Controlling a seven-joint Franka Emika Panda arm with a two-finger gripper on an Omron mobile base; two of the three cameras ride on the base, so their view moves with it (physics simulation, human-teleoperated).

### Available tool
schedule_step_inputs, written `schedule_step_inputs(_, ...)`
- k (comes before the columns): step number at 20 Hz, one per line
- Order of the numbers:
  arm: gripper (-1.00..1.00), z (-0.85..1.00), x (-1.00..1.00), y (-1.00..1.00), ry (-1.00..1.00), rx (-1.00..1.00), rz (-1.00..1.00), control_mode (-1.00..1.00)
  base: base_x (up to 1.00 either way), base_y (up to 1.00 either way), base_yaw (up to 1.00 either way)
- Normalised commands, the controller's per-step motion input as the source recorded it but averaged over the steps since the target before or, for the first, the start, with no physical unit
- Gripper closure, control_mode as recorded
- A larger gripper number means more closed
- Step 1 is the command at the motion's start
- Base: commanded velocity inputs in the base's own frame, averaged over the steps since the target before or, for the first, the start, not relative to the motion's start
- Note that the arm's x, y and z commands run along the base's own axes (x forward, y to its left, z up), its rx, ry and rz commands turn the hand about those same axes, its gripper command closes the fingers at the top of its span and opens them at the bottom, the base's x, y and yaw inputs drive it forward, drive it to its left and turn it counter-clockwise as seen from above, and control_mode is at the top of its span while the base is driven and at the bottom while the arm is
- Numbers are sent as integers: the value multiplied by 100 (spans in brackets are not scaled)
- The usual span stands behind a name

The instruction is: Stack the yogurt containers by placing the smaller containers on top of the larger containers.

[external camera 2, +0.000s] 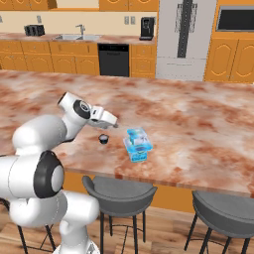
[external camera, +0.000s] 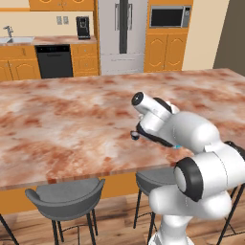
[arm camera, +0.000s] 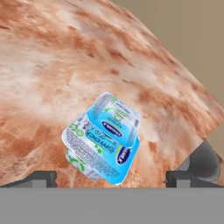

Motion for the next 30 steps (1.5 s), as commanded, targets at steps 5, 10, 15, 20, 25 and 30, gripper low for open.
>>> schedule_step_inputs(5,-100,0,-12,30,0,12,0,-100,0,0,0)
schedule_step_inputs(10,-100,0,-10,28,0,12,0,-100,0,0,0)
schedule_step_inputs(15,-100,0,-7,11,0,12,0,-100,0,0,0)
schedule_step_inputs(20,-100,-1,0,0,0,12,0,-100,0,0,0)
schedule_step_inputs(25,-100,0,0,3,0,12,0,-100,0,0,0)
schedule_step_inputs(30,-100,0,0,17,2,10,0,-100,0,0,0)
